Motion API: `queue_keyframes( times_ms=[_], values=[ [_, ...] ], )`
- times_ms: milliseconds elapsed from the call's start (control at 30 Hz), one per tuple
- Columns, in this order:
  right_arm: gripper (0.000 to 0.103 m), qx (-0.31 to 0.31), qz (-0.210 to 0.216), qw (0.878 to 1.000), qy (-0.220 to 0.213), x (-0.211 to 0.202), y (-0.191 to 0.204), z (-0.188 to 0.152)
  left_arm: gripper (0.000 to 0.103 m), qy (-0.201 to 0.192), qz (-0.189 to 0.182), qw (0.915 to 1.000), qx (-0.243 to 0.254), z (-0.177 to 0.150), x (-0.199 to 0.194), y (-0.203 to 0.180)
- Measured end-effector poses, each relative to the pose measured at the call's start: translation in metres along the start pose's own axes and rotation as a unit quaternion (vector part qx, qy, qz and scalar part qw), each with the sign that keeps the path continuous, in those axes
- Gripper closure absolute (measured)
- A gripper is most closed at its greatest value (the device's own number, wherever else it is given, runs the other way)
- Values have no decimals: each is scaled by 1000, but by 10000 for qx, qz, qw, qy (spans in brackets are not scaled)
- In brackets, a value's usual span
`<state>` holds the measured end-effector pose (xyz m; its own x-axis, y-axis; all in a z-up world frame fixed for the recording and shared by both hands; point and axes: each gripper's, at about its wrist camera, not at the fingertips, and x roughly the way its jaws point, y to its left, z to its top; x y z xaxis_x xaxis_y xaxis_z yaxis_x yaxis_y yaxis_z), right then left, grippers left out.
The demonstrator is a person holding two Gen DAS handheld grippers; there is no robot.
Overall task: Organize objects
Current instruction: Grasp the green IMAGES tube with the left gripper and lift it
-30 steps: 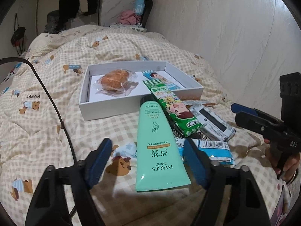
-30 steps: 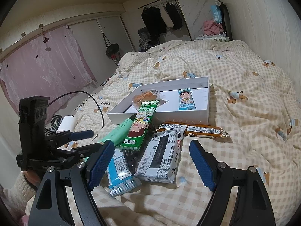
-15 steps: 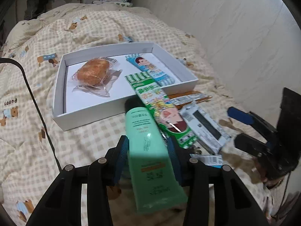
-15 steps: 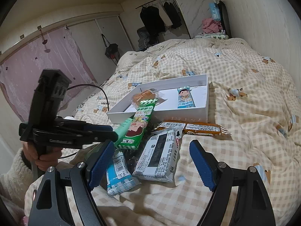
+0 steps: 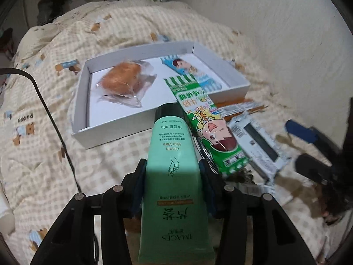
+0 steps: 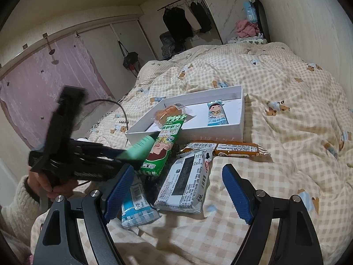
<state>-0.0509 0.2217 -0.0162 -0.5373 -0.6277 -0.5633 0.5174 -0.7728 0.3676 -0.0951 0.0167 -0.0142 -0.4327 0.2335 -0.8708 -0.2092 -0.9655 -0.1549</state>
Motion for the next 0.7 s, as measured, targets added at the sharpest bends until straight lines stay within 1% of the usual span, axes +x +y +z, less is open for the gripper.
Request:
queue_keyframes(
  times_ms=[67,100,267,367,433,500,567,633,700],
  values=[
    [20,12,4,10000,-5,0,0,0,53,47,-235,9997,-16,-5,-9,5],
    [20,15,6,10000,-2,0,0,0,53,37,-250,9997,-55,-7,-12,6],
    [20,13,2,10000,16,1,1,1,53,-6,63,10000,-23,-26,-20,11],
    [20,25,-1,10000,23,1,1,1,53,137,94,9998,-56,-34,-15,13],
    [20,26,0,10000,25,1,0,1,53,198,179,9996,53,-38,-11,11],
    [20,19,-4,10000,26,1,0,1,53,273,146,9995,-2,-39,-8,12],
    [20,26,2,10000,22,1,0,1,53,335,24,9994,-127,-40,-4,17],
    [20,28,5,10000,23,1,0,1,55,325,-74,9992,-232,-43,1,21],
    [20,34,8,10000,24,1,0,1,55,218,-54,9995,-232,-47,3,21]
  ],
)
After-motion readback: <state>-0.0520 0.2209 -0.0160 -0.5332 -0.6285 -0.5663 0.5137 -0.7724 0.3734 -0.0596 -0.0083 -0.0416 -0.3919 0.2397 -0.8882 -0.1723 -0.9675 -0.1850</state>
